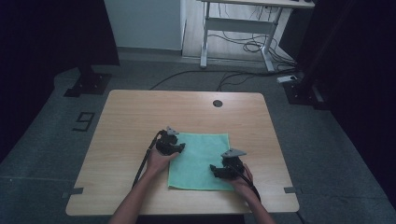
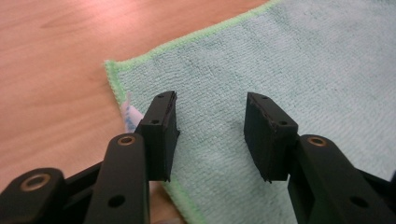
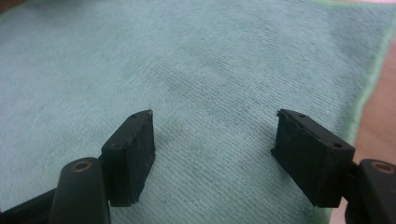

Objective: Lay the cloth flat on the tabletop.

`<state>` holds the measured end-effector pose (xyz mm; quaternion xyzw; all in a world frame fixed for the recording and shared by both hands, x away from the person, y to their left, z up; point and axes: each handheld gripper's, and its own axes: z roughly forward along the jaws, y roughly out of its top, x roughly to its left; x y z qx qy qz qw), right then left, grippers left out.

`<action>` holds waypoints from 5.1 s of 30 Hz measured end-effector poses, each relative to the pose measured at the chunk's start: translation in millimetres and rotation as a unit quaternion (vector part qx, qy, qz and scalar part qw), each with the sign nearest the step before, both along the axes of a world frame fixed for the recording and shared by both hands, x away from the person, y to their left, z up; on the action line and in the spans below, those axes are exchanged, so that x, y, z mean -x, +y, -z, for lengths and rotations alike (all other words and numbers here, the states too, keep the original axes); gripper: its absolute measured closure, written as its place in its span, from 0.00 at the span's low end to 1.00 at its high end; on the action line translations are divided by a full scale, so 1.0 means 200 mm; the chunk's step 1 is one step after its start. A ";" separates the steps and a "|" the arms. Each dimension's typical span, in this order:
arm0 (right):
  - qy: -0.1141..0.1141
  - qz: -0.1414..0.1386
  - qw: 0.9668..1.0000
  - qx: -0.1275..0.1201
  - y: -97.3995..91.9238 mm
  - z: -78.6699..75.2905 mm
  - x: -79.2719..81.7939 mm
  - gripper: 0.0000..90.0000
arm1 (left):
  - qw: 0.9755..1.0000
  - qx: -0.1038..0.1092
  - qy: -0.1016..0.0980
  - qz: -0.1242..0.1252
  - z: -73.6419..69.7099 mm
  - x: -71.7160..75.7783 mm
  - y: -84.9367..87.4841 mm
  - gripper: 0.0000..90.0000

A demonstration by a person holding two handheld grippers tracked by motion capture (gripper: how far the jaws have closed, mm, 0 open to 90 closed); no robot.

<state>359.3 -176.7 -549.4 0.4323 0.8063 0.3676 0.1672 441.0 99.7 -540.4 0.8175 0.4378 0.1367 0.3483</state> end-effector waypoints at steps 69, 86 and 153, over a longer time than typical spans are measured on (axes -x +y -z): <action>-0.024 -0.096 0.995 -0.021 0.58 -0.10 0.20 0.17 | 1.000 0.013 -0.003 -0.004 0.01 -0.01 0.01 0.57; -0.012 0.011 1.000 0.013 0.12 0.02 0.05 0.18 | 1.000 0.020 0.002 -0.002 0.01 0.00 0.03 0.58; -0.059 -0.096 0.991 -0.078 0.40 -0.17 0.23 0.22 | 0.998 0.032 -0.042 -0.030 -0.24 -0.01 0.23 0.48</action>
